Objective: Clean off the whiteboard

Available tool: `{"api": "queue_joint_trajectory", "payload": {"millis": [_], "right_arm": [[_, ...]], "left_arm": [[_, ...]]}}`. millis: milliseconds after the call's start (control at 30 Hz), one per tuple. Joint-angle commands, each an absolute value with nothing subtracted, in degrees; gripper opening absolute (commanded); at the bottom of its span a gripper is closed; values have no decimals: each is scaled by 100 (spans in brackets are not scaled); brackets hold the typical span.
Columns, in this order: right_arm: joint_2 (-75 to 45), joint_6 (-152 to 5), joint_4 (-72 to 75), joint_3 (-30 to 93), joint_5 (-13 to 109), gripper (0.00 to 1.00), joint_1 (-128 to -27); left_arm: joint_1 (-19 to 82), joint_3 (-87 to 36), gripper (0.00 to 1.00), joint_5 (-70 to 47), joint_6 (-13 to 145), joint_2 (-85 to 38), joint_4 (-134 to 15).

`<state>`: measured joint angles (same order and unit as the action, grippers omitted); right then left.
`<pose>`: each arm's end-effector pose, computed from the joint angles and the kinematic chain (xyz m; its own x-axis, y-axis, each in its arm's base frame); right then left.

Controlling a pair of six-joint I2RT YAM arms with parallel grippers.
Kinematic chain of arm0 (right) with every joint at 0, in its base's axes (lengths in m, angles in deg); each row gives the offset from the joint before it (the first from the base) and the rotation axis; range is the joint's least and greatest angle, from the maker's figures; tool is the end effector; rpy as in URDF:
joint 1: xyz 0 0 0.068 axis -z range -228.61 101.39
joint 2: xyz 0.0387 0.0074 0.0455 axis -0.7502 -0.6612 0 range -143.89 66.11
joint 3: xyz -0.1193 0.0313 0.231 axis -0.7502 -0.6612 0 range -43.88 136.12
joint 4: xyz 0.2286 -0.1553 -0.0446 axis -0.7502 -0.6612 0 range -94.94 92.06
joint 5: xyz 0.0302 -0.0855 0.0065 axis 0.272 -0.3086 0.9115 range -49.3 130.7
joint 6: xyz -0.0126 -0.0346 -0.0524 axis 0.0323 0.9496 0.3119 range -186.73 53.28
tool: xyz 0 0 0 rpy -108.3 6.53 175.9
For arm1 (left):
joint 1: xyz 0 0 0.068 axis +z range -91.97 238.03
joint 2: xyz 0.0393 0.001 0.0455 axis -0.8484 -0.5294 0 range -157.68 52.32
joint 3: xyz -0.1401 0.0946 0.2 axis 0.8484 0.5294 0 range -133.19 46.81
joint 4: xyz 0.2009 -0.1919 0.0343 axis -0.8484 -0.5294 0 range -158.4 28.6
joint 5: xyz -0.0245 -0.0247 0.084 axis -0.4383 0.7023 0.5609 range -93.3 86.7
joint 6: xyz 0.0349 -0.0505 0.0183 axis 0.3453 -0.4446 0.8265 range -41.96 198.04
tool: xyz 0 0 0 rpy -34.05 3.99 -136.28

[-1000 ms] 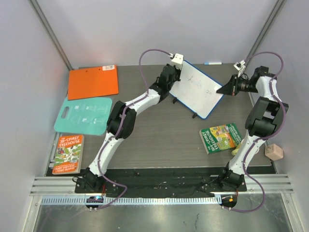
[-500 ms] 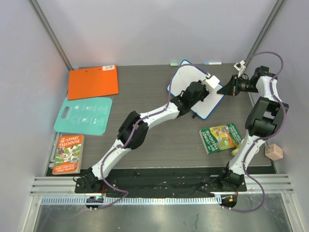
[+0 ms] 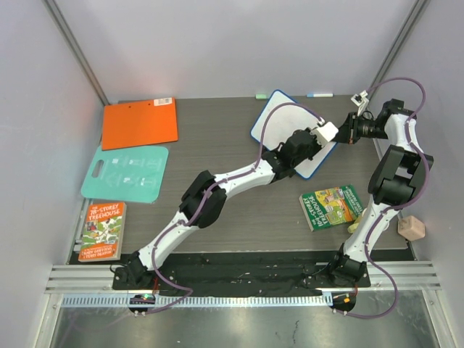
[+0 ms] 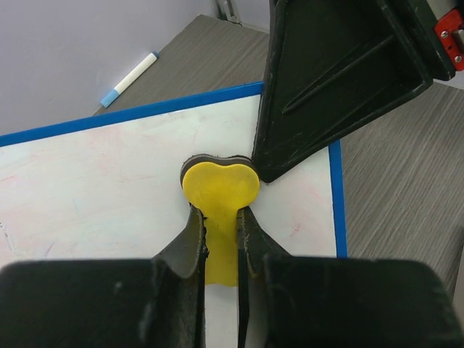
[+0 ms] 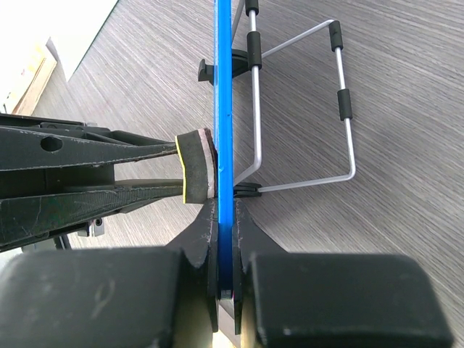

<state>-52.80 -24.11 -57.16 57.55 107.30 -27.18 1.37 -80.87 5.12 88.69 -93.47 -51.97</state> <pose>0.4208 -0.1162 0.2213 -0.6318 -0.0409 -0.7740 -0.6513 0.5695 0.5015 0.3473 -0.5146 0.2117 0.0565 0.2468 -0.9674 0.7494 0.6297 0.2045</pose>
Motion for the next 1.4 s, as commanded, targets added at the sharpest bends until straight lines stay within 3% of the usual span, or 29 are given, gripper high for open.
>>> {"api": "queue_joint_trajectory", "payload": {"millis": [0,833,1367], "right_arm": [[-5492,-1610,-6227,5526,9949,1,-3182],[-5658,-1267,-6605,5675,9976,1,-3191],[-5728,-1302,-6658,5763,9941,1,-3191]], "left_arm": [[405,-7940,0,568,8186,-9630,-5928],[1910,-8196,0,1296,7250,-9718,-5911],[593,-6614,0,338,8085,-8787,-5033]]}}
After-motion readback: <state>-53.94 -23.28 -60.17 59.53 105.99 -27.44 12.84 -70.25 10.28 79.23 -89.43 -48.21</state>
